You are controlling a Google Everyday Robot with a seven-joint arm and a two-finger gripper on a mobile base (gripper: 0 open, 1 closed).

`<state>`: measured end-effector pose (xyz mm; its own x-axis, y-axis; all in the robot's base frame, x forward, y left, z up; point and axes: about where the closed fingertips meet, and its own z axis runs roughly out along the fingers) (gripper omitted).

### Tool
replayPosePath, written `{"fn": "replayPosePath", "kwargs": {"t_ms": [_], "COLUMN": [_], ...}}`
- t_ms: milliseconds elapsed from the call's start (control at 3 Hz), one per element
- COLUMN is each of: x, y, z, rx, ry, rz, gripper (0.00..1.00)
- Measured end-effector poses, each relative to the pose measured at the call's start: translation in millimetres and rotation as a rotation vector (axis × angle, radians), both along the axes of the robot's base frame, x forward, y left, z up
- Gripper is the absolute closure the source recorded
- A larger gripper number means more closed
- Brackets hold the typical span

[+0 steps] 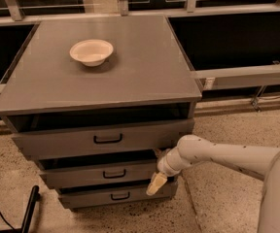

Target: Open middle drawer

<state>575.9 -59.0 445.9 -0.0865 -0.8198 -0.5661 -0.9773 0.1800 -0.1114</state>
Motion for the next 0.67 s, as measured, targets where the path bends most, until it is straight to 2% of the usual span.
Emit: {"fn": "replayPosePath", "kwargs": {"t_ms": [667], "x": [8.8], "y": [1.4], "z": [-19.7], "rx": [-0.013], "ry": [0.031], "rz": [0.006], "gripper": [0.0]}}
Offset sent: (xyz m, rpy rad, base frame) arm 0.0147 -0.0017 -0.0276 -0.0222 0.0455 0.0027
